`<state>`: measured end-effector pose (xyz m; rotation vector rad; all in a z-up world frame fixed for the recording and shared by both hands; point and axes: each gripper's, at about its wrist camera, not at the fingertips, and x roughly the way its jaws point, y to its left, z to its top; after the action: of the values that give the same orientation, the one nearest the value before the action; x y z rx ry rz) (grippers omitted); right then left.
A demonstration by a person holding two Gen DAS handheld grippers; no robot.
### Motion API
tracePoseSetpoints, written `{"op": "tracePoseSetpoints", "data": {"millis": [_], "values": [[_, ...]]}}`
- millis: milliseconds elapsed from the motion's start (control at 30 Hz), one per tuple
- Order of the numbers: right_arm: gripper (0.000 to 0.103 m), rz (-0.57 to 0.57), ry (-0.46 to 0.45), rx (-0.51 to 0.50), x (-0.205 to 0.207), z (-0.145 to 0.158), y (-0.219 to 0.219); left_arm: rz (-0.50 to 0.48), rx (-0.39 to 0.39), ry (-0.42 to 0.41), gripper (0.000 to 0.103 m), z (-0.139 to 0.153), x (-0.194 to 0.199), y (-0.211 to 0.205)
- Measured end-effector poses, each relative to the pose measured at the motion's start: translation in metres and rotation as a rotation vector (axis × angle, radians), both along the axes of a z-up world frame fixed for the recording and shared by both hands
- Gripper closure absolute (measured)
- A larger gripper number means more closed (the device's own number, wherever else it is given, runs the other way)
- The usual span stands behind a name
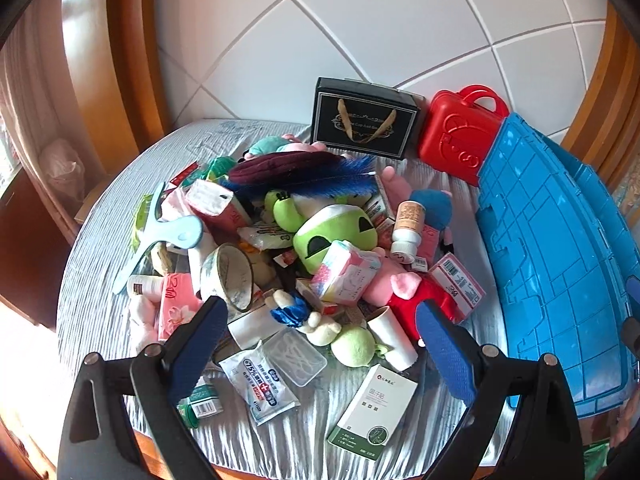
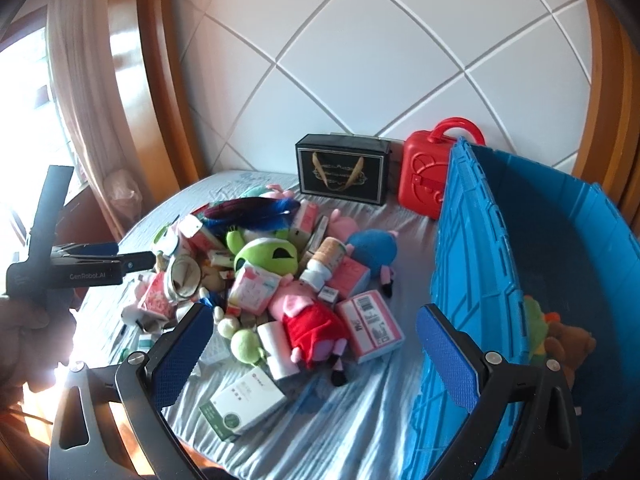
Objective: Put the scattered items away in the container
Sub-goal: 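Withdraw both tools from the crate back to the heap, then grasp the clear tape roll with the left tool while the right tool grasps a pink-white Kotex pack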
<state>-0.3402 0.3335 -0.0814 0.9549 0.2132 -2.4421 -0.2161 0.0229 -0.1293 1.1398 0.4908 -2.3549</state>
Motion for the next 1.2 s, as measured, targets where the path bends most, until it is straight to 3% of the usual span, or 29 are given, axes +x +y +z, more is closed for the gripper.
{"op": "tracePoseSetpoints", "data": {"millis": [333, 633, 767, 933, 1033, 1067, 1200], "values": [[0.000, 0.000, -0.013, 0.045, 0.004, -0.007, -0.036, 0.061, 0.040, -0.060, 0.007, -0.070, 0.013, -0.071], [0.000, -0.088, -0.059, 0.111, 0.002, -0.025, -0.099, 0.061, 0.179, -0.094, 0.008, -0.142, 0.004, -0.144], [0.000, -0.123, -0.069, 0.125, 0.002, -0.030, -0.123, 0.057, 0.258, -0.124, 0.014, -0.171, -0.009, -0.168], [0.000, -0.155, -0.078, 0.151, -0.001, -0.040, -0.143, 0.001, 0.293, -0.185, 0.031, -0.193, -0.023, -0.173], [0.000, -0.185, -0.100, 0.156, -0.006, -0.051, -0.148, -0.027, 0.307, -0.178, 0.045, -0.194, -0.024, -0.173], [0.000, -0.194, -0.108, 0.156, -0.008, -0.055, -0.149, -0.036, 0.309, -0.174, 0.060, -0.193, -0.024, -0.174], [0.000, -0.208, -0.148, 0.161, -0.013, -0.074, -0.154, -0.072, 0.319, -0.178, 0.061, -0.189, -0.021, -0.176]]}}
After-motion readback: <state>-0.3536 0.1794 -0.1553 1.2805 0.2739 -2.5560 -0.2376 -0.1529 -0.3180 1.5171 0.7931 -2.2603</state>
